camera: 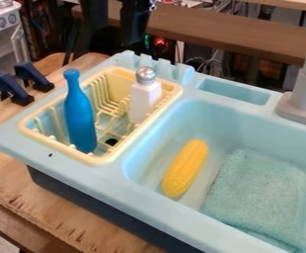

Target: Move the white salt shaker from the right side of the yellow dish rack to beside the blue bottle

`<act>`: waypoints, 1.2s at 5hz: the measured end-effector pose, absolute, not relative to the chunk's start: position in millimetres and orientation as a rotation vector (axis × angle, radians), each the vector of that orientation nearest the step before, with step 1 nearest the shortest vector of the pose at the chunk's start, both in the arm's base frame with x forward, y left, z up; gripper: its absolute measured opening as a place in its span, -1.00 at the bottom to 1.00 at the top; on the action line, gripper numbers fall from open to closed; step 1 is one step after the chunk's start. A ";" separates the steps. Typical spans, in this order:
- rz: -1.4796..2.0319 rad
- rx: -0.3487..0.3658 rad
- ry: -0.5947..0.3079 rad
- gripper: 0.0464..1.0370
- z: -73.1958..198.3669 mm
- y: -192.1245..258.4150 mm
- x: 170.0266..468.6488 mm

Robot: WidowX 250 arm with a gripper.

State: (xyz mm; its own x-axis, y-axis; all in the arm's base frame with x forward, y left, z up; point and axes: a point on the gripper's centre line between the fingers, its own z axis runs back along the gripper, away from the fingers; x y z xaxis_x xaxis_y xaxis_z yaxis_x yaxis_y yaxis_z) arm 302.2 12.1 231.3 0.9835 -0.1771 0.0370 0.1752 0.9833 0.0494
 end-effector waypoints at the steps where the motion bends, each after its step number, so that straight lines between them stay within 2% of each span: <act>1: -0.177 0.041 -0.012 0.93 222.1 12.4 303.3; 2: -0.210 0.019 -0.038 0.93 211.8 11.3 312.9; 3: -0.201 0.021 0.003 0.93 202.0 11.6 314.8; 6: -0.237 -0.023 0.014 0.93 168.8 -3.4 326.4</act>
State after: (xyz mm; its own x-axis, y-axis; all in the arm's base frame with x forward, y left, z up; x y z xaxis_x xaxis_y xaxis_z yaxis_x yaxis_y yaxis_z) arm 326.4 -3.4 168.8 0.9719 -0.2352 -0.0113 0.2349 0.9717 -0.0248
